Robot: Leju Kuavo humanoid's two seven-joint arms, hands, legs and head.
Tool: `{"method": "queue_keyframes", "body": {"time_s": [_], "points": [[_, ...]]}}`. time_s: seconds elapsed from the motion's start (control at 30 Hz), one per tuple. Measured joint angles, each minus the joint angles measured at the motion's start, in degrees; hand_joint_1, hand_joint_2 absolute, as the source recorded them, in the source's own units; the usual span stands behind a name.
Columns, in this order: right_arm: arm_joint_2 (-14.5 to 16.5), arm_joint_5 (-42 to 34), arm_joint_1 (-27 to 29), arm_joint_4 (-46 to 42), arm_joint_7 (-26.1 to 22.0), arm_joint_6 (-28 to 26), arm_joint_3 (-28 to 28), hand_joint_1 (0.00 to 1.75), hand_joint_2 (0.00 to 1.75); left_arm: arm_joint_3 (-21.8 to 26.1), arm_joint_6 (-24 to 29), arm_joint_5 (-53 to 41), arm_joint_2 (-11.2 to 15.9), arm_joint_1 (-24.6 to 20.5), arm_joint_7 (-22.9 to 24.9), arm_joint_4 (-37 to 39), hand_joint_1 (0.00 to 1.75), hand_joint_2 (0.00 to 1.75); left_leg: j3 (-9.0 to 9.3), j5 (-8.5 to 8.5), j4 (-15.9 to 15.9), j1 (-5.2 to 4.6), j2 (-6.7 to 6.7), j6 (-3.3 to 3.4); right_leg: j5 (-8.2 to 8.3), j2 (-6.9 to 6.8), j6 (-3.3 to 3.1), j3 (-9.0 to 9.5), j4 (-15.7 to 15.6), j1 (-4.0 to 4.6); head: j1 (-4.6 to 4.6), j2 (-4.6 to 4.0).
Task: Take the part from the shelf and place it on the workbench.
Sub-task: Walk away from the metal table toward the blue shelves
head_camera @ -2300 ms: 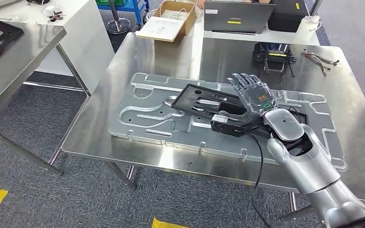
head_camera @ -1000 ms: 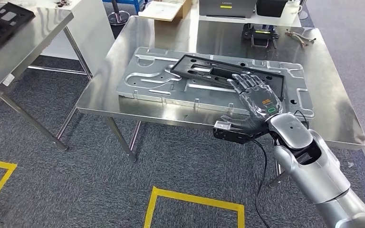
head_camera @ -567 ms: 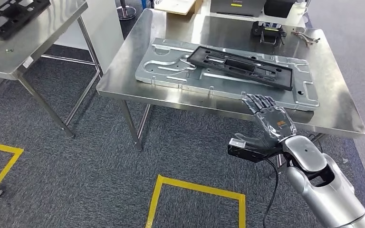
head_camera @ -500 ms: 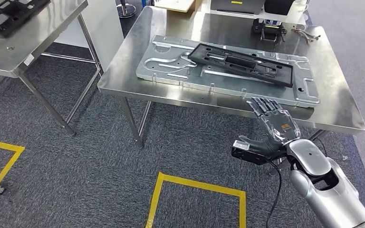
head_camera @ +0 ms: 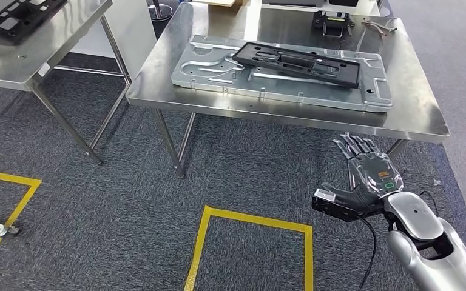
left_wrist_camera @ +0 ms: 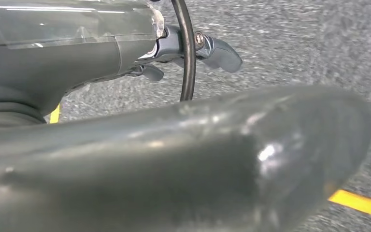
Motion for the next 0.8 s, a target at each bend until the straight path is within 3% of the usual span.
{"method": "queue_keyframes", "body": {"time_s": [0.03,0.1,0.17,0.23,0.3,0.33,0.4,0.47,0.5,0.53,0.57,0.63,0.7,0.73,0.8], "points": [[-0.01,0.00,0.62,-0.10,-0.05,-0.11,-0.37,0.00,0.00,-0.02,0.01,0.00,-0.01,0.02,0.04,0.00,0.00,0.00,0.84,1.09,0.90,0.29,0.01,-0.31,0.61,-0.05,0.24,-1.01,0.24,-0.13,-0.01,0.00],[-0.04,-0.01,1.72,-0.26,-0.29,-0.41,-1.12,0.00,0.00,-0.07,0.05,0.00,-0.03,0.05,0.12,0.00,0.00,0.00,5.36,4.19,-3.08,0.79,0.00,-0.74,1.69,-0.12,0.85,-2.99,0.95,-0.44,-0.01,0.00],[-0.11,-0.03,2.35,-0.59,-0.51,-0.69,-1.90,0.00,0.00,-0.13,0.08,0.00,-0.03,-0.09,0.11,0.00,0.00,0.00,11.49,3.62,-11.56,0.76,-0.14,-0.64,2.60,-0.13,1.63,-4.45,1.65,-0.64,-0.02,0.00],[-0.20,-0.06,2.74,-1.03,-0.56,-0.83,-2.63,0.00,0.00,-0.22,0.08,0.00,-0.01,-0.23,-0.46,0.00,0.00,0.00,14.13,1.85,-16.50,0.30,-0.25,0.10,3.66,-0.17,2.45,-4.98,1.66,-0.71,-0.01,0.00],[-0.29,-0.16,3.47,-1.39,-0.59,-0.91,-3.34,0.00,0.00,-0.27,0.08,0.00,0.01,-0.15,-1.53,0.00,0.00,0.00,13.52,2.59,-17.19,0.16,-0.11,1.22,4.39,-0.12,3.23,-5.20,1.32,-0.84,0.00,0.00],[-0.40,-0.24,4.09,-1.58,-0.66,-0.95,-3.75,0.00,0.00,-0.27,0.09,0.00,0.01,-0.12,-1.96,0.00,0.00,0.00,13.07,3.28,-17.32,0.19,0.01,1.85,3.45,-0.02,3.51,-5.53,1.79,-0.92,0.00,0.00],[-0.68,-0.42,5.38,-1.88,-0.91,-1.00,-4.61,0.00,0.00,-0.28,0.11,0.00,0.01,-0.10,-2.31,0.00,0.00,0.00,11.82,4.76,-17.54,0.26,0.24,2.94,-1.69,0.19,3.72,-6.91,5.91,-1.07,0.01,0.00],[-0.83,-0.53,6.23,-2.13,-1.16,-0.95,-5.29,0.00,0.87,-0.30,0.15,0.00,0.01,-0.06,-2.37,0.00,0.00,0.00,10.12,6.10,-17.38,-0.03,0.31,3.43,-7.01,0.29,3.81,-8.55,13.21,-1.03,0.01,0.00],[-0.84,-0.57,6.65,-2.27,-1.22,-0.90,-5.55,0.00,1.31,-0.33,0.20,0.00,0.00,-0.05,-2.37,0.00,0.00,0.00,9.14,6.73,-17.22,-0.16,0.36,3.45,-7.86,0.33,3.86,-8.77,16.17,-1.00,0.01,0.00],[-0.84,-0.59,7.17,-2.49,-1.22,-0.85,-5.81,0.00,1.75,-0.38,0.24,0.00,-0.01,-0.05,-2.37,0.00,0.00,0.00,8.13,7.30,-17.00,-0.26,0.40,3.42,-7.33,0.36,3.87,-8.19,17.53,-0.99,0.01,0.00],[-0.84,-0.63,7.80,-2.78,-1.20,-0.82,-6.10,0.00,1.75,-0.44,0.29,0.00,-0.01,-0.05,-2.32,0.00,0.00,0.00,7.15,7.81,-16.71,-0.31,0.42,3.34,-5.91,0.37,3.82,-6.64,16.96,-0.99,0.01,0.00],[-0.84,-0.73,9.14,-3.56,-1.13,-0.87,-6.89,0.00,1.75,-0.64,0.39,0.00,-0.02,-0.02,-2.20,0.00,0.00,0.00,5.41,8.61,-15.94,-0.37,0.39,3.01,-3.84,0.37,3.55,-0.91,10.69,-0.96,0.01,0.00],[-0.84,-0.78,10.66,-4.54,-1.07,-1.10,-7.93,0.00,1.75,-0.92,0.49,0.00,-0.04,-0.02,-2.06,0.00,0.00,0.00,4.28,9.31,-15.17,-0.52,0.36,2.45,-4.88,0.37,3.13,4.33,3.17,-0.70,-0.01,0.00],[-0.83,-0.79,11.69,-5.03,-1.09,-1.27,-8.56,0.00,1.75,-1.03,0.54,0.00,-0.05,-0.01,-1.96,0.00,0.00,0.00,3.98,9.73,-15.03,-0.57,0.35,2.12,-5.61,0.35,2.89,5.51,1.13,-0.51,-0.01,0.00],[-0.72,-0.83,13.98,-5.74,-1.16,-1.52,-9.84,0.00,1.75,-1.17,0.66,0.00,-0.05,0.09,-1.05,0.01,0.00,0.00,3.61,10.46,-15.03,-0.52,0.25,1.48,-5.36,0.21,2.20,5.31,0.27,-0.44,0.00,0.00]]}}
